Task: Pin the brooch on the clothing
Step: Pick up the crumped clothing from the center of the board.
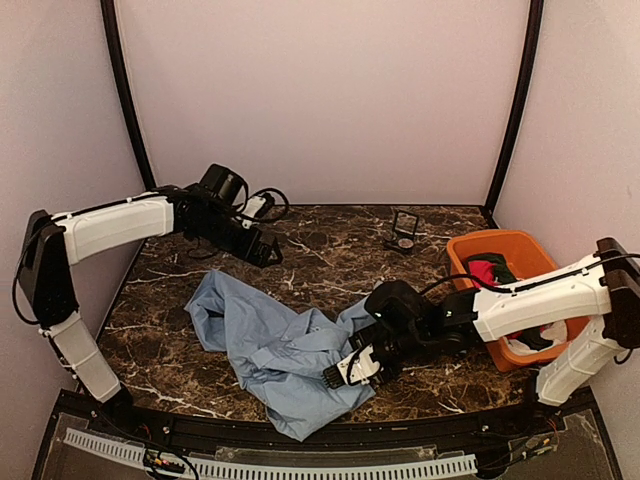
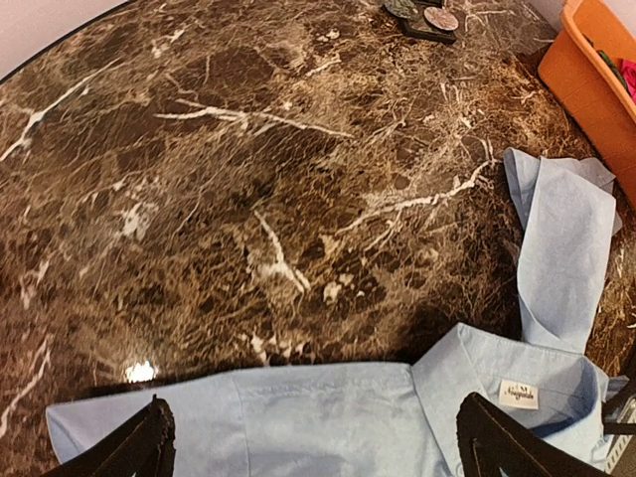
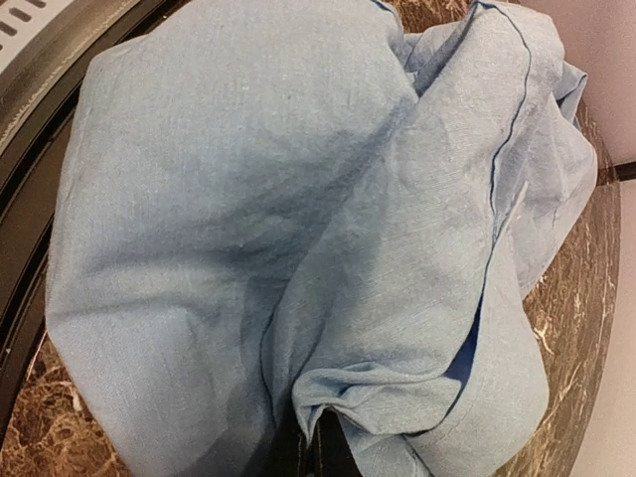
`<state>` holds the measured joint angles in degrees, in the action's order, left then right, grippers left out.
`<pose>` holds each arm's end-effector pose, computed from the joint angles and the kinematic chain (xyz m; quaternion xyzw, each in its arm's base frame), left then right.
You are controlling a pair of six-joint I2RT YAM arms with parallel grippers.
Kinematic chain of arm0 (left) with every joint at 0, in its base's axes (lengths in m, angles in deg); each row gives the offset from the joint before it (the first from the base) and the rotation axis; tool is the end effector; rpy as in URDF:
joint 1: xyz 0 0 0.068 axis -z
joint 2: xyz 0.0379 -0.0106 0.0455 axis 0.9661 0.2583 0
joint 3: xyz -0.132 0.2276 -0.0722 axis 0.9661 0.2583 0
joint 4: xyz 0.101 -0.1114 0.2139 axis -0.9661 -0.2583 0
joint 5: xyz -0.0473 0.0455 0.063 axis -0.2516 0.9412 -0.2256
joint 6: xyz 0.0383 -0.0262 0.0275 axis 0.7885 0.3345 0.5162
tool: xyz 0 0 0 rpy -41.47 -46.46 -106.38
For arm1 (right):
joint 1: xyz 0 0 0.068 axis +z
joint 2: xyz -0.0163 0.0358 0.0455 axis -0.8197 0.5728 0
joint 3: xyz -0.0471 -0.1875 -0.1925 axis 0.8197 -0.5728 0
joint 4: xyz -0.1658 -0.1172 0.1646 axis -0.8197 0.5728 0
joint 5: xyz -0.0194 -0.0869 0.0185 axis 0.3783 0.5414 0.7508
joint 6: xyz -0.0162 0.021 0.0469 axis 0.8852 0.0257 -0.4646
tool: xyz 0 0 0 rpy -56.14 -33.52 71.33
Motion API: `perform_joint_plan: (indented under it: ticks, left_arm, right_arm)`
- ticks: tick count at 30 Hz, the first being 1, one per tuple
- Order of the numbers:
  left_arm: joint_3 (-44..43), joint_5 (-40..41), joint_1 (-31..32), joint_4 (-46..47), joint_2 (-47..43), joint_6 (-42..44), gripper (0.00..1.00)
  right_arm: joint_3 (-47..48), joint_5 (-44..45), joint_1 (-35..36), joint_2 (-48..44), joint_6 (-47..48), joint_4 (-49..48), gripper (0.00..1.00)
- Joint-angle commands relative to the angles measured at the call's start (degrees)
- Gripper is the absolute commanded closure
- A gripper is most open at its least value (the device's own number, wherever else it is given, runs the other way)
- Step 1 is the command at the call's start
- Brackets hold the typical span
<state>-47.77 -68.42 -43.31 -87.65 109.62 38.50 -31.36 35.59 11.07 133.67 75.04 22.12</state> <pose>0.3064 -0.1969 0.2809 0.2538 0.8900 -0.1936 0.3256 0.1179 0.2813 0.1858 -0.8286 0.4272 0.1111 0.3444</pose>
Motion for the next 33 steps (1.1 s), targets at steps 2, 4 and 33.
perform_joint_plan:
  ticks: [2, 4, 33]
  left_arm:
    - [-9.92, -6.28, 0.08, -6.02, 12.56, 7.88, 0.01]
    - [-13.35, -8.87, 0.39, -8.05, 17.38, 10.24, 0.02]
    - [-25.04, -26.48, 7.63, -13.04, 37.05, 33.84, 0.10]
  right_arm:
    - [-3.19, 5.22, 1.61, -5.61, -0.83, 4.25, 1.00]
    - [-4.36, 6.33, 1.72, -6.46, -1.47, 3.94, 1.00]
    - [-6.73, 13.86, 1.64, -5.31, -4.13, 0.45, 1.00]
